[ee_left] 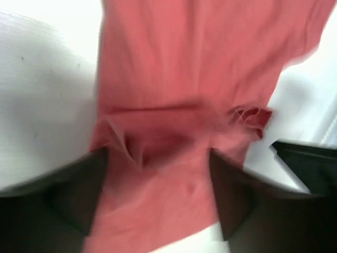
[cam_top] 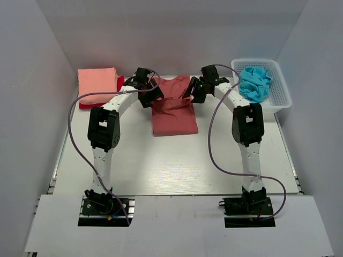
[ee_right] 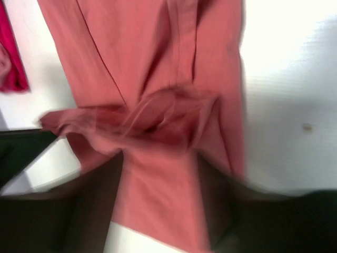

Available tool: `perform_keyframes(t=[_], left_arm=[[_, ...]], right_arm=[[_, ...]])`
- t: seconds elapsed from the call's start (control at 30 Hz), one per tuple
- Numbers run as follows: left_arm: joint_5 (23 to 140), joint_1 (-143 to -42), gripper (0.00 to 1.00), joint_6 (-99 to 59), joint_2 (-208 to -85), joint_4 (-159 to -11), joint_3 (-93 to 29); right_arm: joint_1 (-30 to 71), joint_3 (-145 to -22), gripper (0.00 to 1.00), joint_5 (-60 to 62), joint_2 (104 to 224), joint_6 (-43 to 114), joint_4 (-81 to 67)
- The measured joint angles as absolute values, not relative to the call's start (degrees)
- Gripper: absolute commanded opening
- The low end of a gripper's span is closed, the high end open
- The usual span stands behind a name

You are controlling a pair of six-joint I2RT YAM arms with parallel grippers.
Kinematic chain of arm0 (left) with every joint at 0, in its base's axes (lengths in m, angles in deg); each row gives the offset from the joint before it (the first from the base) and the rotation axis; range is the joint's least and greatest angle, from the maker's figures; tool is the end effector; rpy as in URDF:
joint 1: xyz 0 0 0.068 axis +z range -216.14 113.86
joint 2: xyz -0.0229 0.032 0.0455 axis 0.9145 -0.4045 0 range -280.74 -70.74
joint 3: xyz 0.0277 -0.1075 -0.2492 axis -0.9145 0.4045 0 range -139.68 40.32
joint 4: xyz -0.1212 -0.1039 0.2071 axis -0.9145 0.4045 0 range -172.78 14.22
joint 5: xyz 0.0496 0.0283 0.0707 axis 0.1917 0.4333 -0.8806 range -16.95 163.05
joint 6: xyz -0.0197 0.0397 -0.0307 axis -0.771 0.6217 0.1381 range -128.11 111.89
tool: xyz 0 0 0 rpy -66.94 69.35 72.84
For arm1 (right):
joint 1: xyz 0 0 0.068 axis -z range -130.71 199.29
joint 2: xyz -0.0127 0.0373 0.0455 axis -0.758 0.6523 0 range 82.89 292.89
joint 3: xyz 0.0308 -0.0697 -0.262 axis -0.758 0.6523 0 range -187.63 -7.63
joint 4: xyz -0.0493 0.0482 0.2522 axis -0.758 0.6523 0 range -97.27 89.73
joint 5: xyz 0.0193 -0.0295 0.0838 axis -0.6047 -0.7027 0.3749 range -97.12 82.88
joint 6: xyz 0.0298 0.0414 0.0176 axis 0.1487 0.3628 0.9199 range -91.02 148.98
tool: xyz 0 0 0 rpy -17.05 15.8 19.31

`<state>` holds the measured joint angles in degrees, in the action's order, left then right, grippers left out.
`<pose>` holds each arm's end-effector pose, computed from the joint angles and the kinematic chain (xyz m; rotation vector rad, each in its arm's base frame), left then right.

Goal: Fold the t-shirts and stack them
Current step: Fold the folded rectangular tshirt in 1/3 of the way, then grab one side of the 2/3 rectangular tshirt with both arms

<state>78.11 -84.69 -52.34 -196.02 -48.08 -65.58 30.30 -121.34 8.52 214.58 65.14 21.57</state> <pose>0.4614 -0.1582 0.2157 -0.5414 2.5426 -0.5369 0.4898 0.1788 0.2130 0.2380 2.4818 0.7590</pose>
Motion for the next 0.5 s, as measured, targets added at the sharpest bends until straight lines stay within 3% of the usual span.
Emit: perform_keyframes(t=[0.03, 0.27, 0.5], left_arm=[[77.8, -84.4, 1.0, -52.4, -197.1, -48.0, -66.8], [78.2, -81.1, 1.0, -47.9, -202.1, -47.3, -75.6], [81.0, -81.6, 1.0, -41.1, -194.4, -47.3, -65.2]], right_arm=[[30.4, -121.6, 0.9, 8.7, 215.2, 65.0, 20.4], [31.6, -123.5, 0.9, 9.8, 214.8, 64.1, 14.4], [31.2, -107.9, 0.9, 10.3, 199.1, 60.5, 12.9]])
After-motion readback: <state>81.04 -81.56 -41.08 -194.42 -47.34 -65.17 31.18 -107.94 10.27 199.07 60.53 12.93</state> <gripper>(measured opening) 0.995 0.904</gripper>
